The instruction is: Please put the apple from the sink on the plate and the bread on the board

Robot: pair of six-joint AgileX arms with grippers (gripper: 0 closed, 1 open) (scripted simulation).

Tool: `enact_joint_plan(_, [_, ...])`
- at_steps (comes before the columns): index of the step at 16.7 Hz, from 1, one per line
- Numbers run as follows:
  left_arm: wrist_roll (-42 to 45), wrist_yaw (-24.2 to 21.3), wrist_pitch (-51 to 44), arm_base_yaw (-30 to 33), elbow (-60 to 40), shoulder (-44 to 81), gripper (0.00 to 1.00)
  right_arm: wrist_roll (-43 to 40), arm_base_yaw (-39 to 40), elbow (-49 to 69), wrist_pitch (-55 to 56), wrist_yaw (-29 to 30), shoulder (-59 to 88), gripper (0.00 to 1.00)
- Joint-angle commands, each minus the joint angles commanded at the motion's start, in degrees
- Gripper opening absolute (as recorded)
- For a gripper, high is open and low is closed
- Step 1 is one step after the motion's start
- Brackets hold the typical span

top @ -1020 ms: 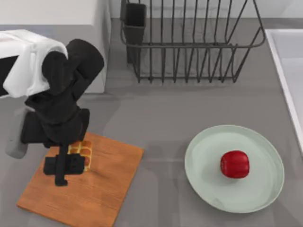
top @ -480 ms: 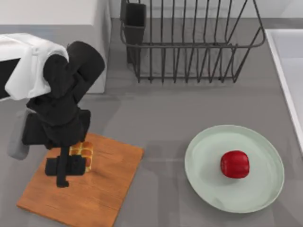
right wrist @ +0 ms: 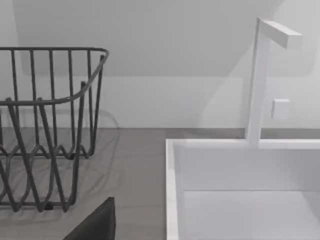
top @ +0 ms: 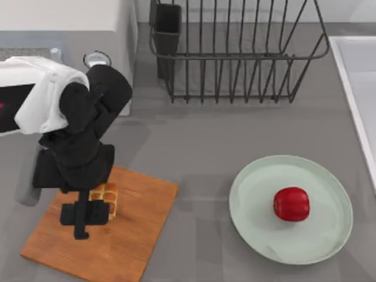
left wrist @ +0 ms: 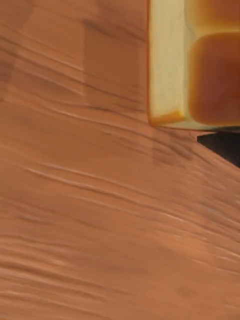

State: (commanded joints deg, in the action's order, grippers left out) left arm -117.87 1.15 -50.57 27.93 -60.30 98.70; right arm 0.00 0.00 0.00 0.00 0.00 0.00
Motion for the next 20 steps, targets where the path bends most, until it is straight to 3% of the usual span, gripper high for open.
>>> enact_joint_plan(11, [0.0,0.0,4.3,0.1,2.5,1.6,0.00,0.0,0.0,0.0,0.0,0.0,0.0,1.00])
enact_joint_plan(20, [0.0,0.0,4.3,0.1,2.5,1.6,0.68,0.0,0.0,0.0,0.0,0.0,0.0,1.00])
